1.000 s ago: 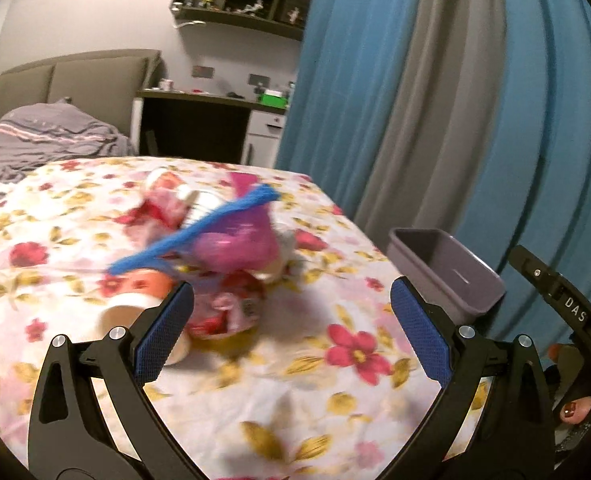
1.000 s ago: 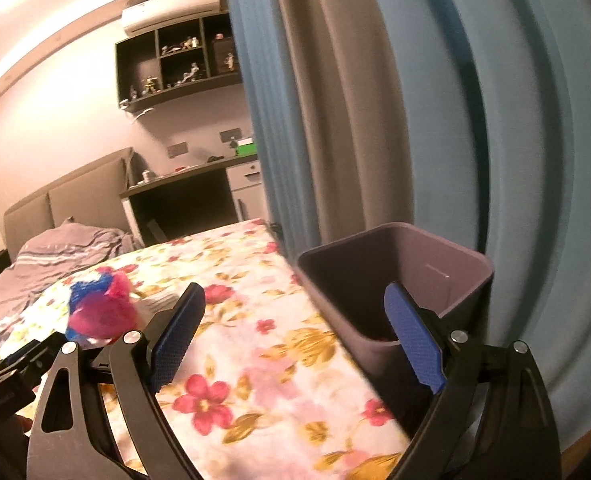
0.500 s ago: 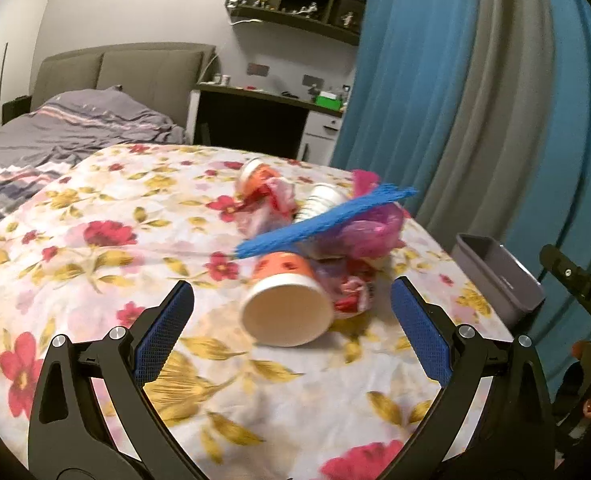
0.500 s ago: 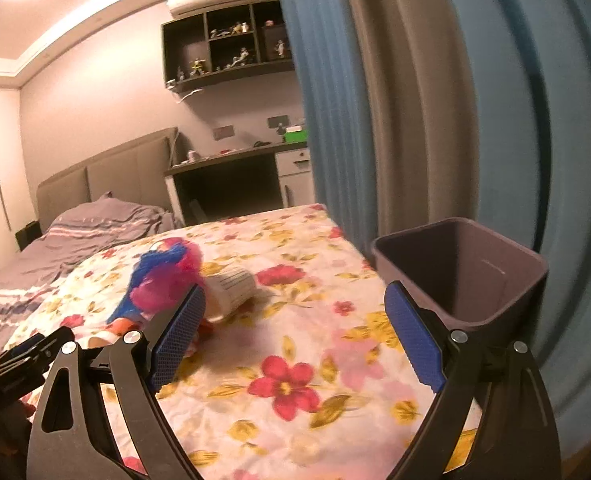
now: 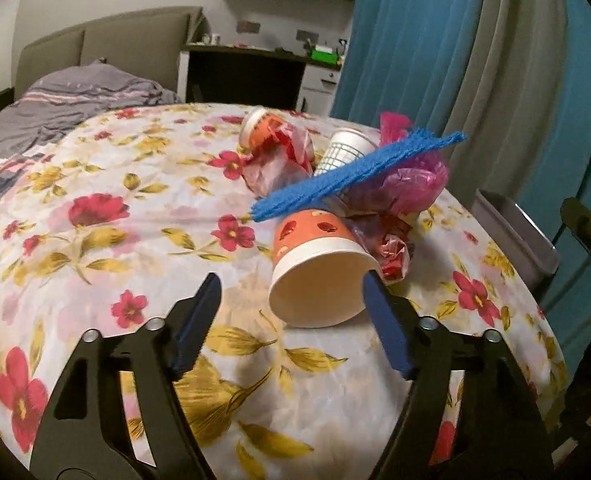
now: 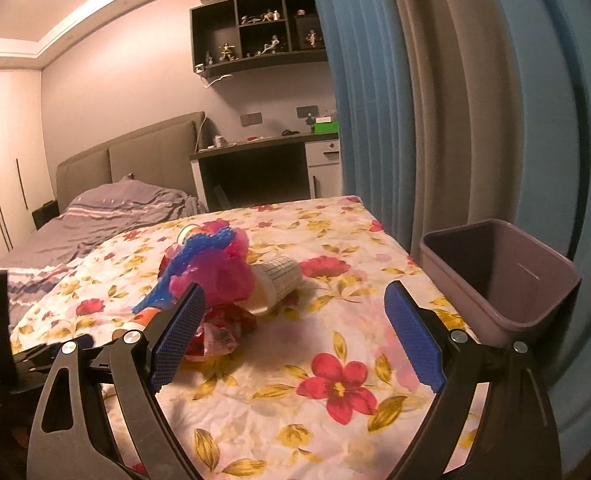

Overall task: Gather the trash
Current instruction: 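Grasp the orange paper cup with the left tool while the right tool grasps the pink bag, then carry the orange cup and pink bag over the grey bin and release both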

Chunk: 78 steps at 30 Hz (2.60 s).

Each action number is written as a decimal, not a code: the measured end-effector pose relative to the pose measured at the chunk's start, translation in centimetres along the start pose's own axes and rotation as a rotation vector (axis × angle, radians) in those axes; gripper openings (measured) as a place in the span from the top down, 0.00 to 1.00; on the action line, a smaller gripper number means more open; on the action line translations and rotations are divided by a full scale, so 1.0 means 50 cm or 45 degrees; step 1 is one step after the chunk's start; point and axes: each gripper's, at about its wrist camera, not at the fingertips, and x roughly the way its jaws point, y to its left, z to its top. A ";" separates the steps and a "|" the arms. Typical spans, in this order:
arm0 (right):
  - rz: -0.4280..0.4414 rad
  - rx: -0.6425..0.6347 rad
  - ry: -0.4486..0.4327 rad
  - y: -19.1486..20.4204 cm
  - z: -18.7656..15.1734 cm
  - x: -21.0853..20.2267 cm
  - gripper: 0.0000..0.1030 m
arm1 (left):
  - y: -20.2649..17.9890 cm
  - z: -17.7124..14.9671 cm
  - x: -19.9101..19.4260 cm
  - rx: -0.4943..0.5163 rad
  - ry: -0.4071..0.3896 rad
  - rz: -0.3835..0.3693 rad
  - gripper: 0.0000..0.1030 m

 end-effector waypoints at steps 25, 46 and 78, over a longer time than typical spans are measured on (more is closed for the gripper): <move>0.137 -0.115 0.147 0.126 -0.005 0.148 0.33 | 0.082 0.000 -0.048 -0.194 -0.049 -0.026 0.98; 0.068 -0.092 0.034 0.053 0.030 0.085 0.95 | 0.083 -0.001 -0.076 -0.193 -0.084 -0.044 0.98; -0.060 0.070 -0.138 -0.153 0.033 -0.078 0.96 | -0.141 0.034 -0.089 0.026 -0.131 -0.142 0.98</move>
